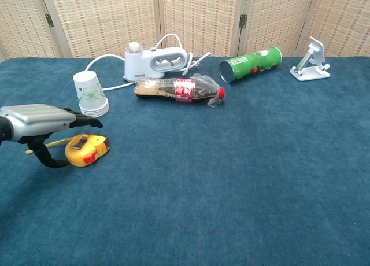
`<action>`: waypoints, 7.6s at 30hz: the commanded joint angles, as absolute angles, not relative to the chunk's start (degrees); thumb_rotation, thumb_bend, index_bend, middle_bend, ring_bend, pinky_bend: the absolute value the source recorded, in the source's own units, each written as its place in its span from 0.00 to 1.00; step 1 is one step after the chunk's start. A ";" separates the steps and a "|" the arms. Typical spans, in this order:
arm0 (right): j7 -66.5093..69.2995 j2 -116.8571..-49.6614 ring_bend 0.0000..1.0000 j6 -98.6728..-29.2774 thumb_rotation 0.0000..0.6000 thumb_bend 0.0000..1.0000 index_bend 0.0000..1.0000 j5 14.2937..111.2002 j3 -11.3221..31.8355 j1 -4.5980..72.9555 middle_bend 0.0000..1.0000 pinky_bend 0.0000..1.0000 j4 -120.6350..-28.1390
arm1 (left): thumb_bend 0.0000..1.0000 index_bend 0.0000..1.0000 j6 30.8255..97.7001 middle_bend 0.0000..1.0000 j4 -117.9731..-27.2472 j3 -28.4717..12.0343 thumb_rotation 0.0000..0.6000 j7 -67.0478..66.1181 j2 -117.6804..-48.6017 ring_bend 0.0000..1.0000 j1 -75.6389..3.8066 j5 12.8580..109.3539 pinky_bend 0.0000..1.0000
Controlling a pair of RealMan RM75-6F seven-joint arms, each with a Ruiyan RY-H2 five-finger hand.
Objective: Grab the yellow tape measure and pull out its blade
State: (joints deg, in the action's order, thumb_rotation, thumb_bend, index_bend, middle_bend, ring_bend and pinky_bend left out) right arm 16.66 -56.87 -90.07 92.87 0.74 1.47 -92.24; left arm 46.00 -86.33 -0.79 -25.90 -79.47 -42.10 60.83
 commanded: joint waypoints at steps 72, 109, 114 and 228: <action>3.81 -60.06 0.03 -47.44 1.00 0.27 0.28 71.64 16.46 40.09 0.10 0.06 -113.14 | 0.36 0.57 62.47 0.55 -111.95 -10.65 1.00 -28.33 -71.60 0.46 -42.27 62.64 0.22; 0.99 -70.94 0.03 -42.46 1.00 0.27 0.37 57.61 16.91 52.96 0.10 0.06 -107.41 | 0.36 0.57 66.74 0.55 -116.06 -9.62 1.00 -36.39 -77.48 0.45 -44.75 61.40 0.18; 1.03 -71.12 0.03 -42.88 1.00 0.27 0.37 57.26 16.91 53.32 0.10 0.06 -107.25 | 0.36 0.57 66.94 0.55 -116.41 -9.36 1.00 -36.69 -77.42 0.45 -44.78 61.49 0.18; 9.79 -54.64 0.15 -52.54 1.00 0.44 0.81 66.91 16.31 41.80 0.29 0.09 -118.62 | 0.36 0.58 59.62 0.55 -93.22 -4.15 1.00 -20.37 -77.53 0.44 -38.48 66.74 0.15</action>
State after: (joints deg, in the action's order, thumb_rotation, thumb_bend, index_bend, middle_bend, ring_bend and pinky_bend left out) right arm 8.91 -55.46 -52.10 66.03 16.17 42.58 -117.98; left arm 59.79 -93.45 -4.15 -20.48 -77.39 -38.54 66.77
